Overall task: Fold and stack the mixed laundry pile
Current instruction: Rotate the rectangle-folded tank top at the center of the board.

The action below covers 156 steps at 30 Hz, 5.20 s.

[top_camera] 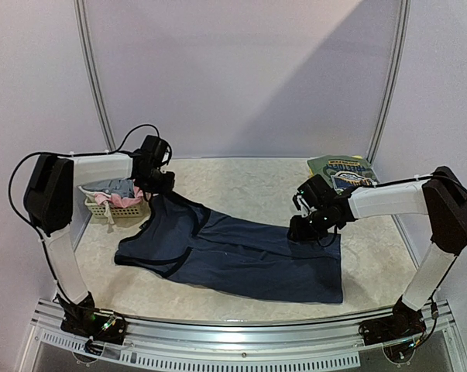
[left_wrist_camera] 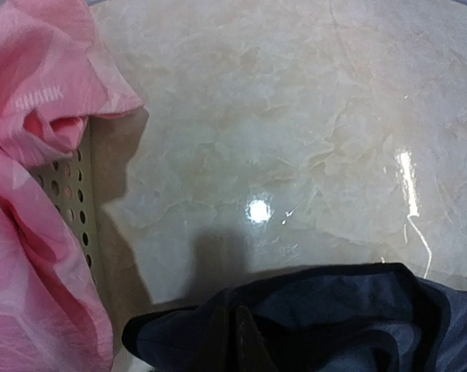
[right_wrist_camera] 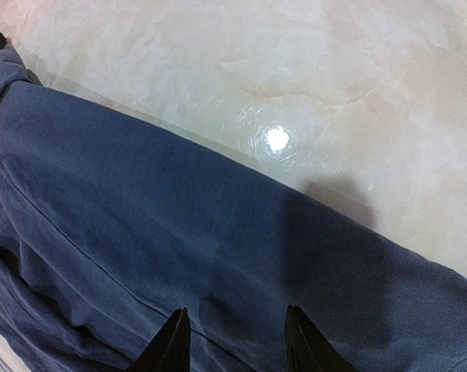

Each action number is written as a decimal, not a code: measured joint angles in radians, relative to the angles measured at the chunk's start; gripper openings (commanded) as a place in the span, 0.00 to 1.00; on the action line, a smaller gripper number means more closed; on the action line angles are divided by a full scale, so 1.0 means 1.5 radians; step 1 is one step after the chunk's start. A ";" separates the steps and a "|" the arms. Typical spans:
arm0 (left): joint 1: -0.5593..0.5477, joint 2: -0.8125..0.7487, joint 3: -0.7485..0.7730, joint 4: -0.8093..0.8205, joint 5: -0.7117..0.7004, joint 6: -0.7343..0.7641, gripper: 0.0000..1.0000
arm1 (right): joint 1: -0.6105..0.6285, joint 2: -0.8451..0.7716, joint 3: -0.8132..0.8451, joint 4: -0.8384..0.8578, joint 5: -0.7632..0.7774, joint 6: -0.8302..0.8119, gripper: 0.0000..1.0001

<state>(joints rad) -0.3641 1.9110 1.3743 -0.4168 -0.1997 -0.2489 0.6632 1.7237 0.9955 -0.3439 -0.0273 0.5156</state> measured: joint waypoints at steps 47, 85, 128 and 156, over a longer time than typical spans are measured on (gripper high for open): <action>-0.338 -0.068 -0.254 0.056 0.035 -0.134 0.31 | -0.002 0.023 -0.017 -0.019 0.042 0.005 0.42; -0.189 0.027 -0.080 -0.035 -0.020 0.008 0.37 | 0.195 -0.065 0.099 -0.190 0.055 0.033 0.65; -0.073 0.155 0.085 -0.081 0.002 -0.021 0.42 | -0.006 0.108 0.040 0.108 -0.242 -0.053 0.57; -0.075 0.146 0.203 -0.121 0.034 0.093 0.73 | -0.002 0.094 0.271 -0.021 -0.095 -0.069 0.69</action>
<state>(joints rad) -0.4767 2.1296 1.6783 -0.5987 -0.1482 -0.1093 0.6605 1.8645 1.4021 -0.3759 -0.1703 0.4122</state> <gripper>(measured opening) 0.719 0.697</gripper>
